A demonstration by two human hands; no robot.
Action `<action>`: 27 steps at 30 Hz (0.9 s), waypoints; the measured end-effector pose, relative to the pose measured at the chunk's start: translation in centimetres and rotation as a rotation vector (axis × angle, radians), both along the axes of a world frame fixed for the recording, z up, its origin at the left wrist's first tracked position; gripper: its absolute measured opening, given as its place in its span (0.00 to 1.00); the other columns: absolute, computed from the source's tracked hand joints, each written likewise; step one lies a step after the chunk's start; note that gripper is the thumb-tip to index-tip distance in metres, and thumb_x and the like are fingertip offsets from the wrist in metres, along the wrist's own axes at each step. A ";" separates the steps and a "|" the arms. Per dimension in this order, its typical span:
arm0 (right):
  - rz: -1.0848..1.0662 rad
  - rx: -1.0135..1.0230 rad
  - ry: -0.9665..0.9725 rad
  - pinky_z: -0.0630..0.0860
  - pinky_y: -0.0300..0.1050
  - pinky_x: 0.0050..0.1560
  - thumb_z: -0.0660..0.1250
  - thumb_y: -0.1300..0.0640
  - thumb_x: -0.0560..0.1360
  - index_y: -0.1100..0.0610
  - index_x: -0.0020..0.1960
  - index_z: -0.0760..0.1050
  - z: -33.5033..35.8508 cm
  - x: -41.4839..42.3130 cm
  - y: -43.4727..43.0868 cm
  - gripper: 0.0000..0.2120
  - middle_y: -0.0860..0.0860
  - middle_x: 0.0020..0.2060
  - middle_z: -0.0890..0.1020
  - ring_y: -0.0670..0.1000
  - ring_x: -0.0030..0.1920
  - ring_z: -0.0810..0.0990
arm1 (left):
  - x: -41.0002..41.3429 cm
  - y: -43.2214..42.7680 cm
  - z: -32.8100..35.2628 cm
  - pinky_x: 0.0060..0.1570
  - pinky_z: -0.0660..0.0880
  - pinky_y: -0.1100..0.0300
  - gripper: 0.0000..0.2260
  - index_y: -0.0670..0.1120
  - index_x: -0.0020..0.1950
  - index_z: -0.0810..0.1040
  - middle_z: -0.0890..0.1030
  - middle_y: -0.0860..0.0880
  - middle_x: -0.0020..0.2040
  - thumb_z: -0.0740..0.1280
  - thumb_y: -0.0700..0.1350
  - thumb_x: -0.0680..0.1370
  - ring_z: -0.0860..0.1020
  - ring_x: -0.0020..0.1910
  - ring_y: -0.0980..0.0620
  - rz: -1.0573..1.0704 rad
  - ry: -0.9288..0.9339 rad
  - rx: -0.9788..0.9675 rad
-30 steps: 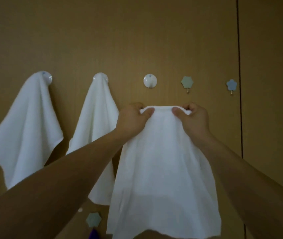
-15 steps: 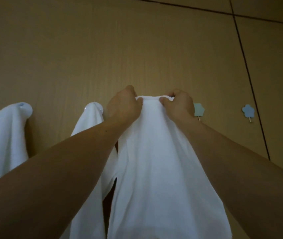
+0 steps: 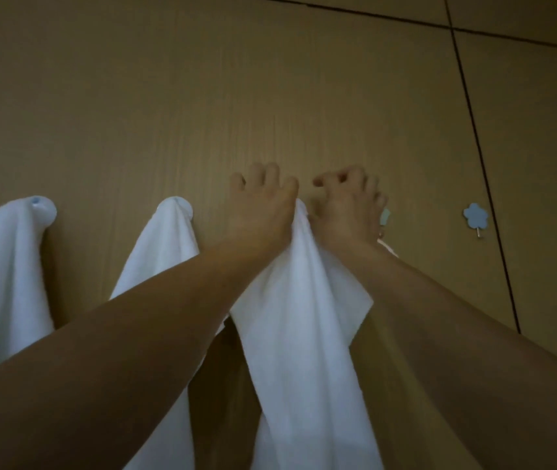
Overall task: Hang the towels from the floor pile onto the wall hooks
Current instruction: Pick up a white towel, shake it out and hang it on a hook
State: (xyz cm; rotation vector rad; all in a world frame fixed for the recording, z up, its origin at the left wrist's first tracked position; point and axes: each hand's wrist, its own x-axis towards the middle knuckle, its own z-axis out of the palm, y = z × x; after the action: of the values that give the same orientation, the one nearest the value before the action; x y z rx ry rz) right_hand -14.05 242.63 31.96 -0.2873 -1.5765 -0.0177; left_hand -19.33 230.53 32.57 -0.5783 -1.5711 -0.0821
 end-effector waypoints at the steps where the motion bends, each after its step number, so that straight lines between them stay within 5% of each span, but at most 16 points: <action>1: -0.014 0.099 -0.008 0.61 0.48 0.56 0.66 0.50 0.75 0.48 0.57 0.77 -0.4 -0.2 -0.2 0.11 0.52 0.56 0.73 0.55 0.57 0.69 | 0.1 0.1 -0.4 0.48 0.65 0.52 0.14 0.45 0.59 0.72 0.72 0.43 0.55 0.63 0.45 0.74 0.70 0.53 0.43 0.007 0.032 -0.070; 5: 0.294 0.098 -0.212 0.68 0.36 0.40 0.62 0.59 0.77 0.56 0.53 0.81 -1.4 -0.7 -0.2 0.11 0.50 0.40 0.78 0.51 0.44 0.76 | 0.6 -0.3 -0.5 0.46 0.69 0.55 0.11 0.39 0.60 0.73 0.75 0.40 0.55 0.60 0.39 0.79 0.76 0.51 0.42 -0.302 -0.352 -0.135; 7: 0.474 0.013 -0.240 0.73 0.41 0.43 0.62 0.57 0.77 0.57 0.54 0.81 -1.7 -0.5 -0.2 0.11 0.51 0.43 0.82 0.51 0.45 0.79 | 1.0 -0.8 -0.4 0.45 0.71 0.61 0.10 0.39 0.57 0.77 0.78 0.42 0.47 0.61 0.39 0.79 0.77 0.45 0.46 -0.505 -0.537 -0.109; 9: 0.607 -0.107 -0.250 0.74 0.45 0.48 0.60 0.56 0.77 0.57 0.55 0.79 -2.1 -0.2 -0.5 0.12 0.50 0.49 0.82 0.50 0.49 0.79 | 1.5 -1.5 -0.1 0.32 0.68 0.69 0.10 0.44 0.42 0.81 0.76 0.49 0.35 0.61 0.40 0.78 0.73 0.33 0.53 -0.669 -0.644 -0.041; 11: 0.679 -0.232 -0.274 0.71 0.45 0.48 0.56 0.56 0.78 0.56 0.56 0.77 -2.2 0.0 -0.8 0.14 0.49 0.51 0.80 0.50 0.51 0.77 | 1.8 -1.6 -0.1 0.26 0.65 0.66 0.18 0.49 0.28 0.74 0.72 0.52 0.30 0.59 0.44 0.78 0.69 0.29 0.56 -0.769 -0.730 0.082; 16: 0.726 -0.384 -0.353 0.69 0.47 0.44 0.53 0.53 0.79 0.57 0.46 0.72 -2.5 0.7 -1.4 0.12 0.53 0.45 0.77 0.53 0.45 0.74 | 2.1 -0.3 -1.6 0.31 0.64 0.60 0.16 0.44 0.36 0.71 0.76 0.48 0.38 0.55 0.49 0.81 0.72 0.35 0.52 -0.719 -0.801 0.185; 20: 0.724 -0.450 -0.382 0.75 0.53 0.56 0.51 0.47 0.81 0.62 0.57 0.74 -4.2 0.5 -2.0 0.21 0.58 0.52 0.80 0.58 0.52 0.79 | 1.3 1.2 -4.0 0.43 0.67 0.59 0.18 0.36 0.55 0.76 0.78 0.38 0.53 0.51 0.47 0.83 0.76 0.48 0.44 -0.713 -0.823 0.224; 24: 0.693 -0.426 -0.281 0.73 0.46 0.44 0.52 0.42 0.81 0.58 0.62 0.72 -7.1 0.2 -2.6 0.23 0.52 0.50 0.80 0.52 0.48 0.79 | 1.1 1.4 -7.2 0.30 0.63 0.66 0.19 0.43 0.45 0.76 0.76 0.52 0.37 0.50 0.51 0.84 0.72 0.34 0.59 -0.895 -0.820 0.447; 27: 0.674 -0.398 -0.250 0.72 0.45 0.45 0.52 0.39 0.80 0.56 0.64 0.70 -9.3 -0.1 -2.3 0.24 0.51 0.51 0.80 0.52 0.48 0.79 | 1.5 1.2 -9.8 0.29 0.62 0.66 0.21 0.45 0.37 0.73 0.75 0.52 0.33 0.51 0.51 0.83 0.72 0.32 0.59 -0.979 -0.821 0.584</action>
State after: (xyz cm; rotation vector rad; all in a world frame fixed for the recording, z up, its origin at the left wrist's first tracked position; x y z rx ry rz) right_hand -14.15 240.31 22.63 -0.0482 -1.8526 0.8156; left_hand -17.86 231.70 22.79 -0.8385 -1.7502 -1.6269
